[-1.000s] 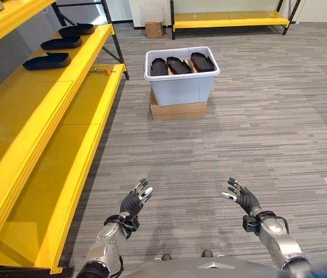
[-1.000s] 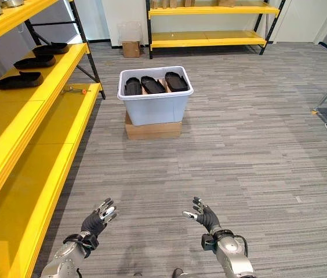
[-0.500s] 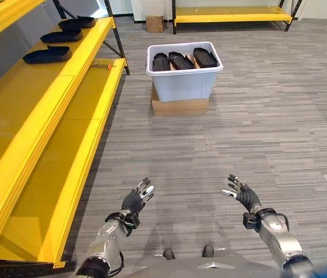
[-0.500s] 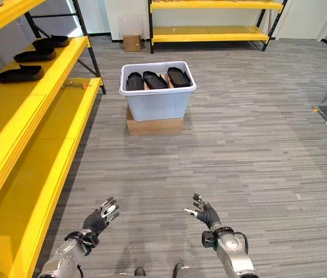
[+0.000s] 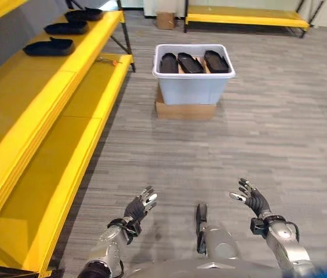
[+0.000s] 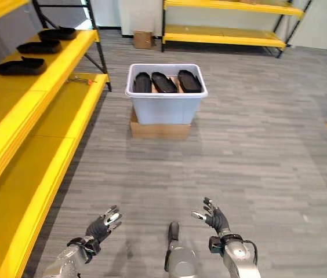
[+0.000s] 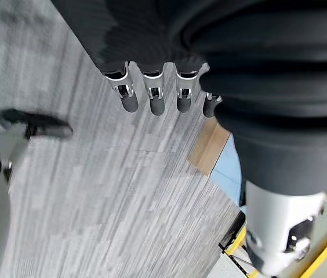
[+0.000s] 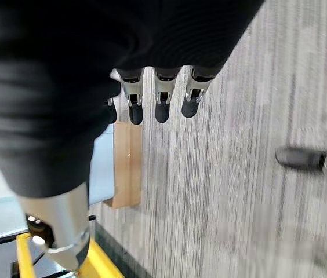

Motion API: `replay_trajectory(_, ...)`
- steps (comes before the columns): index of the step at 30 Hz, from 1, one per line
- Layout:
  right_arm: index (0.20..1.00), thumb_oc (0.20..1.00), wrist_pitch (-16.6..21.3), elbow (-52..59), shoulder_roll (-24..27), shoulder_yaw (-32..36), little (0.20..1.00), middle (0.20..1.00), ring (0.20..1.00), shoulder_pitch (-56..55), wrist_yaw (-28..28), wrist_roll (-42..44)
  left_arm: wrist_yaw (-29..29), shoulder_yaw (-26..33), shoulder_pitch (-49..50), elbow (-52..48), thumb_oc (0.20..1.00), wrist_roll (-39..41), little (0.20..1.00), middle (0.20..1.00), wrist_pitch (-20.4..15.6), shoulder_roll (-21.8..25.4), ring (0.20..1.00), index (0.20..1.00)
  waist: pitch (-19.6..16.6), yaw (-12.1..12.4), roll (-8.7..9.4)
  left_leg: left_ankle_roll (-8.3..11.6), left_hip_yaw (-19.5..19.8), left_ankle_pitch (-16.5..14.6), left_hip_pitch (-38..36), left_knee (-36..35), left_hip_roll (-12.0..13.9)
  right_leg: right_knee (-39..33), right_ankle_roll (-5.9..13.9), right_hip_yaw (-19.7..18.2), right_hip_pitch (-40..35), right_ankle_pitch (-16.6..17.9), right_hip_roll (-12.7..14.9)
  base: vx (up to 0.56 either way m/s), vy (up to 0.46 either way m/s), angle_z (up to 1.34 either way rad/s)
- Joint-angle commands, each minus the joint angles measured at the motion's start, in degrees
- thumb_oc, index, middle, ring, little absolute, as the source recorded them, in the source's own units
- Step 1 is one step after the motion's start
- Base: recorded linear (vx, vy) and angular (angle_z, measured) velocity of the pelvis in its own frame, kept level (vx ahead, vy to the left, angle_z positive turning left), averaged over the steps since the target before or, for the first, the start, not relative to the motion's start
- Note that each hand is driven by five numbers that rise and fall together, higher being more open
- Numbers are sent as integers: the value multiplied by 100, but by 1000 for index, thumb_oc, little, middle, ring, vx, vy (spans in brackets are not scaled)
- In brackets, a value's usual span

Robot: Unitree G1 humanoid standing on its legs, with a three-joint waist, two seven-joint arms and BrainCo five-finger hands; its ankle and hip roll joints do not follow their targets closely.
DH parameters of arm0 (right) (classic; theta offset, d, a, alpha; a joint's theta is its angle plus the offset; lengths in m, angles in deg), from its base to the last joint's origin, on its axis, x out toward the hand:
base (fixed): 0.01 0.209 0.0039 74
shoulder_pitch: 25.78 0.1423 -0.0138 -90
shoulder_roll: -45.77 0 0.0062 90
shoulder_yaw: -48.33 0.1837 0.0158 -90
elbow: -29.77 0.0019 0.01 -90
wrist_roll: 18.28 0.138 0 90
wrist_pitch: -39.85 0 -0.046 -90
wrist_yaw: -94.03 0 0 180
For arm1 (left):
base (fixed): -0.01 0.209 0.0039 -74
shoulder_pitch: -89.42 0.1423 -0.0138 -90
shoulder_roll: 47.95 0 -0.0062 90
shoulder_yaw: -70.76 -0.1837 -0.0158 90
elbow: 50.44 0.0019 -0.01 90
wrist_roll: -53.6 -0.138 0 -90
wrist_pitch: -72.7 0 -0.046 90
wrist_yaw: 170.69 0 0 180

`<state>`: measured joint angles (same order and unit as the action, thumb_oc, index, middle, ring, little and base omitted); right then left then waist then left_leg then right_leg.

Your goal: Move parts from the plastic box to the shelf.

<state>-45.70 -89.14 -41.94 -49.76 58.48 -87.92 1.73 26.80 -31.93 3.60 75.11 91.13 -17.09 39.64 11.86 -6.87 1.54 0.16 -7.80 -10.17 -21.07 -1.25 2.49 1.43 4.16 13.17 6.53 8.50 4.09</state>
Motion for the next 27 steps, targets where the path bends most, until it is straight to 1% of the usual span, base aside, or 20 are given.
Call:
replay_trajectory(1,1000,1000,348,333,110,-20,1000,1000,1000,224,154,-115,71,18,-57,-332,1000,-10,1000,1000,-304,102,1000,1000,-302,36,243,-245,-494,184,260,-15,-425,-271,292,170,-160,432,175,334,-154,-3)
replay_trajectory(3,1000,1000,287,357,174,-22,1000,1000,1000,232,169,-132,37,31,-46,-398,1000,23,1000,1000,-298,101,1000,1000,-390,44,186,-142,-557,336,309,212,-334,-256,142,236,-284,254,75,318,-182,-26)
replay_trajectory(5,1000,1000,264,379,248,-34,1000,1000,1000,244,150,-112,52,58,-66,-435,1000,90,1000,1000,-302,82,1000,1000,-459,72,138,37,-583,711,485,741,-179,-327,-27,296,-440,90,-74,274,-247,-27)
replay_trajectory(6,1000,1000,279,403,303,-35,1000,1000,1000,253,111,-133,33,85,-107,-448,1000,156,1000,1000,-296,62,1000,1000,-505,90,110,186,-591,1009,646,1433,-99,-384,-156,339,-537,-38,-186,273,-292,-20)
replay_trajectory(7,1000,1000,303,412,332,-34,1000,1000,1000,252,89,-168,-2,96,-137,-450,1000,174,1000,1000,-303,46,1000,1000,-525,100,98,279,-611,1186,772,1896,-72,-402,-237,372,-586,-126,-238,329,-315,-12)
replay_trajectory(8,1000,1000,312,428,372,-29,1000,1000,1000,244,48,-220,-19,111,-158,-437,1000,182,1000,1000,-330,20,1000,1000,-523,106,26,490,-646,1342,902,2513,109,-420,-314,376,-710,-312,-383,316,-353,-21)
replay_trajectory(9,1000,1000,344,432,433,-48,1000,1000,1000,237,13,-223,-39,136,-187,-410,1000,162,1000,1000,-364,-6,1000,1000,-452,128,91,705,-711,1698,1424,3805,402,-410,-501,361,-870,-484,-421,315,-365,-17)
replay_trajectory(10,1000,1000,347,432,456,-48,1000,1000,1000,226,3,-230,-63,164,-198,-406,1000,135,1000,1000,-349,-3,1000,1000,-384,154,129,748,-729,1717,1767,4405,547,-380,-566,362,-976,-560,-425,331,-369,-7)
replay_trajectory(11,1000,1000,325,415,471,-46,1000,1000,1000,221,-8,-200,-52,226,-243,-364,1000,90,1000,1000,-303,11,1000,1000,-257,200,153,750,-770,1744,2247,4699,839,-355,-625,384,-1192,-651,-446,266,-192,-6)
replay_trajectory(12,1000,1000,341,383,464,-45,1000,1000,1000,232,-31,-192,-39,236,-249,-352,1000,68,1000,1000,-303,11,1000,1000,-217,224,164,699,-777,1705,2367,4541,854,-361,-606,348,-1270,-651,-430,372,-49,2)
replay_trajectory(13,1000,1000,288,380,425,-61,1000,1000,1000,273,-87,-236,-53,256,-248,-423,1000,62,1000,1000,-249,69,1000,1000,-121,270,207,508,-944,1543,2444,3645,781,-391,-517,179,-1432,-671,-357,273,78,-14)
replay_trajectory(16,1000,1000,173,414,400,-117,1000,1000,1000,326,-120,-330,-136,284,-224,-444,1000,105,1000,1000,-221,101,1000,1000,-102,283,231,410,-1197,1472,2430,2472,621,-450,-411,41,-1536,-677,-275,260,164,-14)
replay_trajectory(17,1000,1000,104,448,396,-168,1000,1000,1000,327,-118,-328,-175,316,-216,-448,1000,121,1000,1000,-201,92,1000,1000,-113,337,176,376,-1143,1848,2598,1513,503,-473,-391,-48,-1519,-586,-293,379,287,-5)
replay_trajectory(18,1000,1000,-82,498,377,-239,1000,1000,1000,307,-194,-25,-150,389,-155,-476,1000,146,1000,1000,-111,74,1000,1000,-86,457,84,507,-850,2280,2838,500,498,-490,-333,-258,-1651,-618,-353,395,294,-31)
replay_trajectory(20,1000,1000,41,554,423,-327,1000,1000,1000,271,-235,-336,-78,451,-76,-433,1000,128,1000,1000,-170,59,1000,1000,-63,523,57,542,-836,2374,3028,-132,585,-426,-287,-284,-1747,-704,-300,407,250,-66)
replay_trajectory(22,1000,1000,12,681,462,-412,1000,1000,1000,247,-403,-281,-30,521,9,-384,1000,84,1000,1000,-290,25,1000,1000,-12,583,39,551,-777,2366,3115,-195,629,-310,-251,-307,-1851,-828,-209,404,279,-65)
replay_trajectory(24,1000,1000,138,796,550,-528,1000,1000,1000,305,-522,-620,-43,545,64,-322,1000,6,1000,1000,-475,73,1000,1000,-19,633,-14,501,-779,2309,3073,-14,613,-127,-224,-317,-1939,-1036,-131,461,329,-61)
replay_trajectory(25,1000,1000,118,829,568,-542,1000,1000,1000,301,-581,-604,-37,549,49,-267,1000,-26,1000,1000,-513,97,1000,1000,-19,633,-16,450,-812,2238,3083,163,574,-61,-227,-319,-1993,-1122,-112,415,255,-58)
replay_trajectory(26,1000,1000,98,842,570,-554,1000,1000,1000,286,-589,-572,-50,536,30,-232,1000,-52,1000,1000,-526,119,1000,1000,-25,607,42,457,-797,2091,3023,274,473,-23,-194,-304,-2091,-1240,-43,378,237,-49)
replay_trajectory(27,1000,1000,111,846,565,-583,1000,1000,1000,288,-506,-626,-55,513,-40,-172,1000,-108,1000,1000,-532,171,1000,1000,-59,616,72,344,-859,1907,2994,454,397,37,-183,-281,-2159,-1331,-16,356,228,-26)
